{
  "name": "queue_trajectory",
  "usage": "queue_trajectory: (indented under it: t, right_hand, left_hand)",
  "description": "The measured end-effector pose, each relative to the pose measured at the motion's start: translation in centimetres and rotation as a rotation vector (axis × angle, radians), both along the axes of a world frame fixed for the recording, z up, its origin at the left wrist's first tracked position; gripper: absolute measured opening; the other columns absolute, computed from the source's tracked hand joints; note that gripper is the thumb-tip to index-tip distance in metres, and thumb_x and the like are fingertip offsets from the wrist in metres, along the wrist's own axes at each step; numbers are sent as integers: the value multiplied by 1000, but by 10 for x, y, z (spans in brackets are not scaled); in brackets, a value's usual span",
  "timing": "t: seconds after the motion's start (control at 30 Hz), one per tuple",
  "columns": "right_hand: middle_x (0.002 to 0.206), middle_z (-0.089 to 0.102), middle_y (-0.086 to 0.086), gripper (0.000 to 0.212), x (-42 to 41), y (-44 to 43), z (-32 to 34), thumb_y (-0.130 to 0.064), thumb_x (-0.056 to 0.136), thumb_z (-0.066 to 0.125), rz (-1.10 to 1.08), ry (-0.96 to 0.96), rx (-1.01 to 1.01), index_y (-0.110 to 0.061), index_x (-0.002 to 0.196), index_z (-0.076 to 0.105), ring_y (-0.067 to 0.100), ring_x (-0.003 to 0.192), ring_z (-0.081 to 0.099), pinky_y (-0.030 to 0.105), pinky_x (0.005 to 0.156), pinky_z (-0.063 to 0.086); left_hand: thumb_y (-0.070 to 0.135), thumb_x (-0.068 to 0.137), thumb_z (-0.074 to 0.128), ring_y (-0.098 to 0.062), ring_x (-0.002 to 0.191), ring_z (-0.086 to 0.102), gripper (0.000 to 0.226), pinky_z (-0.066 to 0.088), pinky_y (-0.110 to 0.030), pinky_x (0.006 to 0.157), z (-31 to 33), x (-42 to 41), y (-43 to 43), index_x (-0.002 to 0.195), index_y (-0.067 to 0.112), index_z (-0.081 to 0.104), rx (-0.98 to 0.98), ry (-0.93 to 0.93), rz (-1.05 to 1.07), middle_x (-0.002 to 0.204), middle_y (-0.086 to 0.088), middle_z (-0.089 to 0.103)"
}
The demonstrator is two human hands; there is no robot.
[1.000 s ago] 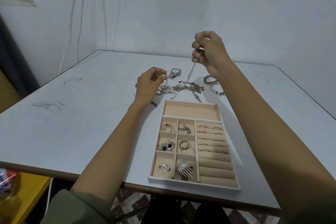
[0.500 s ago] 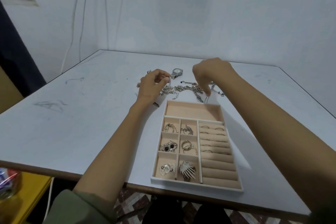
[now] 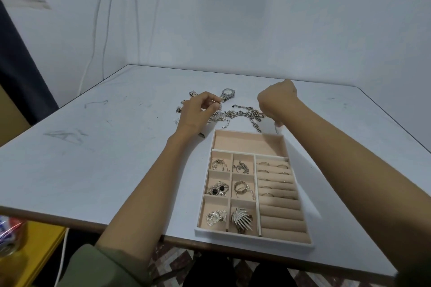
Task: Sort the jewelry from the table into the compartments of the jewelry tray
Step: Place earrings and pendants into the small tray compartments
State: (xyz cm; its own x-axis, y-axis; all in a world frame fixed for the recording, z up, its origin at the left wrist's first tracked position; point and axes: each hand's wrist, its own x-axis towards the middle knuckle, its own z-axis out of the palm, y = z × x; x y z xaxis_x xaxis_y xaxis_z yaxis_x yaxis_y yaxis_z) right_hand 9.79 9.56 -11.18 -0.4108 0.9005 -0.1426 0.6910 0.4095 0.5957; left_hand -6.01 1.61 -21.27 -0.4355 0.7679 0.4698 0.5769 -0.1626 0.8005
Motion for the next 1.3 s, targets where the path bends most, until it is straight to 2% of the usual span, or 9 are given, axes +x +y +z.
queue_trajectory:
  t: [0.13,0.3,0.4,0.6,0.77,1.0,1.13,1.2,1.3]
  right_hand:
    - [82,57,3,26,7,6,3,-24,77,78,112,338,-264,-9,93,64,24,78,57,27,62,37]
    - [85,53,12,11,11,20,-8,-12,90,61,111,889,-760,-2,85,62,19,60,40,25,52,30]
    - [99,65,13,22,16,21,-19,-11,95,51,131,1210,-915,-9,73,55,16,60,42,27,53,30]
    - [107,72,11,20,20,18,-35,-12,100,43,121,1738,-1122,-14,81,49,15,64,49,22,49,31]
    - [106,72,10,19,24,18,-40,-17,100,45,131,1997,-1222,-14,81,49,15,66,49,22,55,35]
    - [51,49,-5,19,25,15,-45,-16,101,42,81,2221,-1158,-13,84,50,11,48,41,24,56,32]
    - [46,34,-9,20,26,12,-48,-15,102,41,58,2285,-1159,-13,84,50,8,42,30,25,58,28]
    - [47,29,-8,19,28,9,-51,-16,102,42,45,2313,-1215,-13,85,50,10,42,27,24,57,37]
    - [49,24,-7,20,31,0,-51,-20,101,45,29,2392,-1345,-13,82,50,10,42,21,20,42,33]
  left_hand:
    - [16,88,63,-9,78,64,13,51,-20,78,0,1,0,89,29,66,-1,-12,-6,82,4,69]
    - [17,88,63,-8,77,64,13,49,-15,74,0,0,-1,89,29,66,18,-17,-14,83,3,70]
    - [15,87,64,-6,75,63,14,49,-14,74,1,1,-1,89,29,66,30,-17,-15,81,7,69]
    - [12,89,63,3,76,62,10,49,-13,75,3,2,0,92,21,67,66,-41,-29,80,11,68]
    - [14,90,62,-2,82,63,7,49,-16,77,4,2,0,95,17,66,83,-47,-20,84,10,68]
    - [16,91,61,-12,89,64,7,48,-19,78,5,3,0,96,18,65,73,-33,-16,86,11,67]
    - [15,91,62,-8,87,63,8,44,-10,73,7,5,-1,97,15,66,71,-35,-18,87,9,67]
    - [14,91,62,-6,87,62,9,41,-7,71,9,7,-2,98,12,67,74,-38,-15,87,9,67]
    - [13,91,62,-5,85,61,10,42,-8,71,14,11,-5,99,9,66,86,-63,-21,87,8,67]
